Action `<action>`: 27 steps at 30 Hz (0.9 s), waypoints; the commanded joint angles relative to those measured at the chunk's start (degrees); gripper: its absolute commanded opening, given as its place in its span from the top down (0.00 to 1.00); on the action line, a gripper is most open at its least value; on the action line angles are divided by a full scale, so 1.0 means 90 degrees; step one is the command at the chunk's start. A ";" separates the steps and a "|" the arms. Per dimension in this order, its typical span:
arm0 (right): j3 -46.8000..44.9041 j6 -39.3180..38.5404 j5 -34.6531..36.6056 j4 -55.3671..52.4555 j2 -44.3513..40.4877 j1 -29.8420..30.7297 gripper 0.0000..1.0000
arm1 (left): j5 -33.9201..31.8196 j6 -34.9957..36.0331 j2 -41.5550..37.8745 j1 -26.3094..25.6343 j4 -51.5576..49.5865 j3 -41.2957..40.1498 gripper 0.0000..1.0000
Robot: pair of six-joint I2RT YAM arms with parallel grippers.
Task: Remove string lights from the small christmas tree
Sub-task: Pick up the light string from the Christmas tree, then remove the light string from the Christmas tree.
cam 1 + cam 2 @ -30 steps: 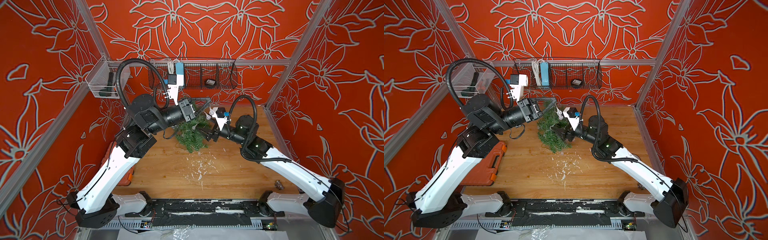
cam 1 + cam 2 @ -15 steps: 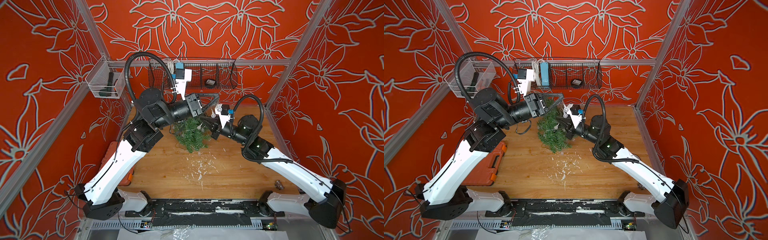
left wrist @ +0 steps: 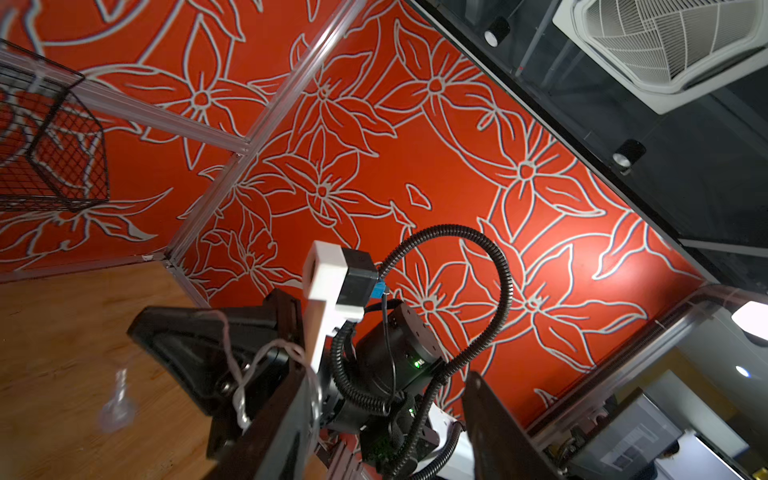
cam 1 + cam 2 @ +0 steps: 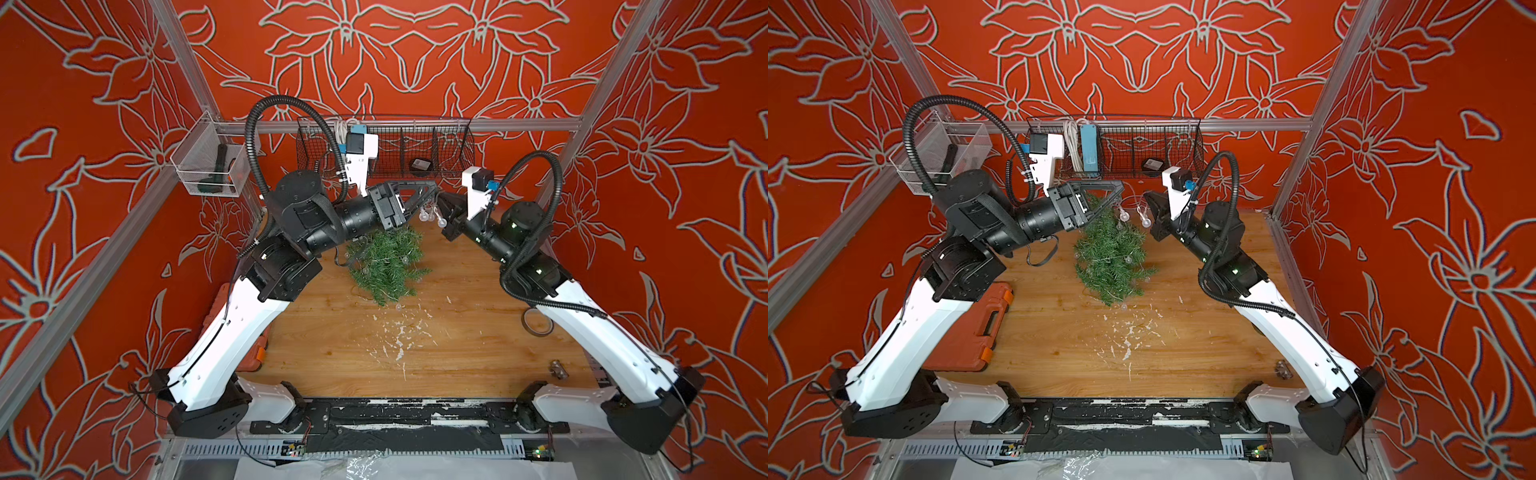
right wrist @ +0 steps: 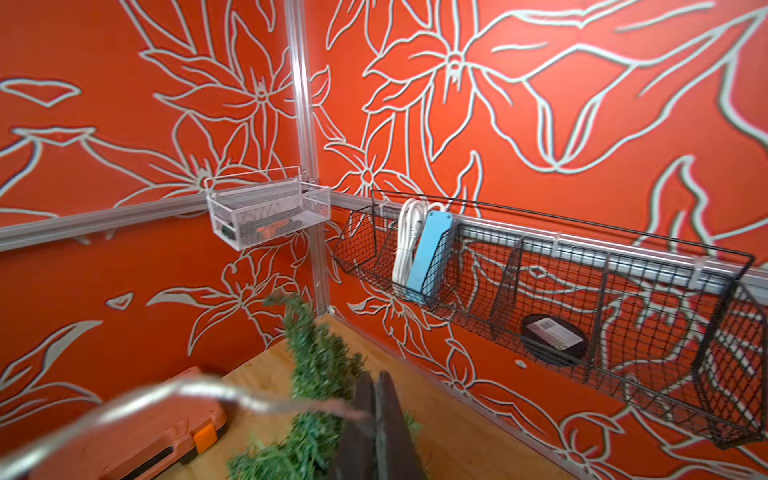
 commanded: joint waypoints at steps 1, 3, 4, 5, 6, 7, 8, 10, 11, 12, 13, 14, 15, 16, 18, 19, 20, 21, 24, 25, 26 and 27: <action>0.0701 0.0347 -0.0386 -0.0220 0.0702 -0.0330 1.00 | -0.0141 0.0369 -0.0243 0.0770 -0.0193 0.0030 0.39; 0.1205 0.0455 -0.0584 -0.0230 0.1175 -0.0441 1.00 | -0.0239 0.0673 -0.0337 0.1221 -0.0220 -0.0095 0.35; 0.1478 0.0530 -0.0705 -0.0209 0.1422 -0.0499 1.00 | -0.0394 0.0893 -0.0330 0.1416 -0.0309 -0.0114 0.33; 0.1758 0.0615 -0.0855 -0.0197 0.1702 -0.0542 1.00 | -0.0513 0.1113 -0.0305 0.1607 -0.0331 -0.0167 0.30; 0.2013 0.0677 -0.0956 -0.0204 0.1924 -0.0568 1.00 | -0.0540 0.1265 -0.0262 0.1797 -0.0325 -0.0195 0.28; 0.2313 0.0735 -0.1059 -0.0226 0.2167 -0.0583 1.00 | -0.0553 0.1386 -0.0195 0.2044 -0.0316 -0.0236 0.26; 0.2615 0.0776 -0.1171 -0.0253 0.2423 -0.0601 1.00 | -0.0370 0.1451 -0.0117 0.2322 -0.0158 -0.0346 0.25; 0.3166 0.0889 -0.1359 -0.0277 0.2870 -0.0631 1.00 | 0.0064 0.1552 0.0066 0.2748 0.0236 -0.0558 0.24; 0.3449 0.0962 -0.1465 -0.0284 0.3093 -0.0650 1.00 | 0.0284 0.1583 0.0196 0.2893 0.0459 -0.0655 0.24; 0.3753 0.1005 -0.1564 -0.0301 0.3327 -0.0660 1.00 | 0.0461 0.1617 0.0321 0.2979 0.0602 -0.0697 0.24; 0.4106 0.1097 -0.1678 -0.0326 0.3571 -0.0675 1.00 | 0.0659 0.1641 0.0477 0.3032 0.0765 -0.0740 0.24; 0.4439 0.1172 -0.1793 -0.0348 0.3832 -0.0682 1.00 | 0.0774 0.1683 0.0647 0.3052 0.0856 -0.0753 0.24; 0.4806 0.1272 -0.1934 -0.0374 0.4110 -0.0689 1.00 | 0.0891 0.1725 0.0832 0.3063 0.0924 -0.0753 0.24; 0.5286 0.1329 -0.2058 -0.0481 0.4419 -0.0689 1.00 | 0.0952 0.1798 0.1008 0.3058 0.0962 -0.0746 0.24; 0.6334 0.1416 -0.2283 -0.0810 0.5052 -0.0689 1.00 | 0.0911 0.1922 0.1263 0.3068 0.1031 -0.0751 0.24; 0.6953 0.1443 -0.2400 -0.1027 0.5405 -0.0694 1.00 | 0.0883 0.2000 0.1378 0.3068 0.1085 -0.0744 0.24; 0.7465 0.1500 -0.2476 -0.1198 0.5710 -0.0706 1.00 | 0.0841 0.2089 0.1488 0.3073 0.1090 -0.0708 0.24; 0.8064 0.1633 -0.2564 -0.1359 0.6117 -0.0741 1.00 | 0.0835 0.2175 0.1618 0.3091 0.1093 -0.0631 0.24; 0.9306 0.2180 -0.2742 -0.1287 0.6959 -0.0858 1.00 | 0.0825 0.2281 0.1985 0.3131 0.1077 -0.0395 0.24; 0.9318 0.2354 -0.2790 -0.1083 0.7029 -0.0901 1.00 | 0.0845 0.2300 0.2094 0.3137 0.1114 -0.0349 0.24; 0.9235 0.2462 -0.2839 -0.0889 0.7021 -0.0923 1.00 | 0.0893 0.2292 0.2168 0.3137 0.1176 -0.0334 0.24; 0.9044 0.2534 -0.2883 -0.0696 0.6984 -0.0943 1.00 | 0.0989 0.2252 0.2246 0.3139 0.1329 -0.0374 0.23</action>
